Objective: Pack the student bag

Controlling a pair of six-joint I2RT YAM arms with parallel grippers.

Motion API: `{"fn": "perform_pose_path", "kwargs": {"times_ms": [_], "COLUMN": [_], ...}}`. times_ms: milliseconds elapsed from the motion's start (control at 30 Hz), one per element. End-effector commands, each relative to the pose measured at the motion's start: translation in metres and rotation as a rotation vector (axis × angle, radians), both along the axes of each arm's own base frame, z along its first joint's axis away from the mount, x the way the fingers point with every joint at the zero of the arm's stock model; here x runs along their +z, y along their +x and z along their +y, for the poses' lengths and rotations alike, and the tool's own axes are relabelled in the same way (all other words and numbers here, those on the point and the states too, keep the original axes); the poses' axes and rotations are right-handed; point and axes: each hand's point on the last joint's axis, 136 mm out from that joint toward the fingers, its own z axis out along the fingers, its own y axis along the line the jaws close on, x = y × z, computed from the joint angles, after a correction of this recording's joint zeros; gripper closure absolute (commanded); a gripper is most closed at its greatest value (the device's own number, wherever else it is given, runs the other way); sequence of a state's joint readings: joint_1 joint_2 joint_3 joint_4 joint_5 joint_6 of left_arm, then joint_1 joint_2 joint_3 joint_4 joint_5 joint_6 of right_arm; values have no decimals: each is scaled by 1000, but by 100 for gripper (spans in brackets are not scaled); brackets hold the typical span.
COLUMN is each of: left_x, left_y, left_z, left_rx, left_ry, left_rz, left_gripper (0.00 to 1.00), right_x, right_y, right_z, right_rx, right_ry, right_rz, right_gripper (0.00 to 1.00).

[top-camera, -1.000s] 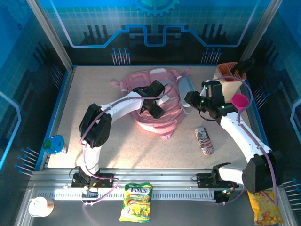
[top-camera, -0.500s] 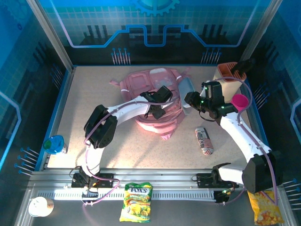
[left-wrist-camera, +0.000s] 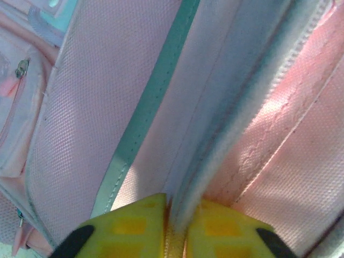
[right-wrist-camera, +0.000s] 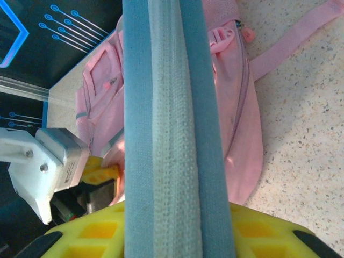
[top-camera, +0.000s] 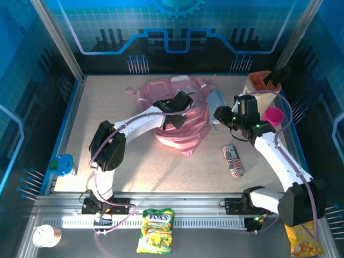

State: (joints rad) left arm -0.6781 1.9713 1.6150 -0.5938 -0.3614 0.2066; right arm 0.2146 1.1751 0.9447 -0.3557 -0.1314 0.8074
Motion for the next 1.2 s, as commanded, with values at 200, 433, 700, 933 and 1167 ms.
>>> {"fn": "perform_pose_path", "kwargs": {"times_ms": [200, 433, 700, 933, 1167], "left_x": [83, 138, 184, 212, 225], "left_y": [21, 23, 14, 10, 15], "left_z": [5, -1, -11, -9, -6], "left_rx": [97, 101, 57, 68, 95], "left_ry": [-212, -361, -498, -558, -585], "left_rz": [-131, -233, -278, -310, -294], "left_gripper": [99, 100, 100, 100, 100], "right_x": [-10, -27, -19, -46, -77], "right_y": [-22, -25, 15, 82, 140], "right_z": [-1, 39, 115, 149, 156], "right_rx": [-15, 97, 270, 180, 35], "right_ry": [73, 212, 331, 373, 404], "right_rz": [65, 130, 124, 154, 142], "right_gripper": [64, 64, 64, 64, 63]}}
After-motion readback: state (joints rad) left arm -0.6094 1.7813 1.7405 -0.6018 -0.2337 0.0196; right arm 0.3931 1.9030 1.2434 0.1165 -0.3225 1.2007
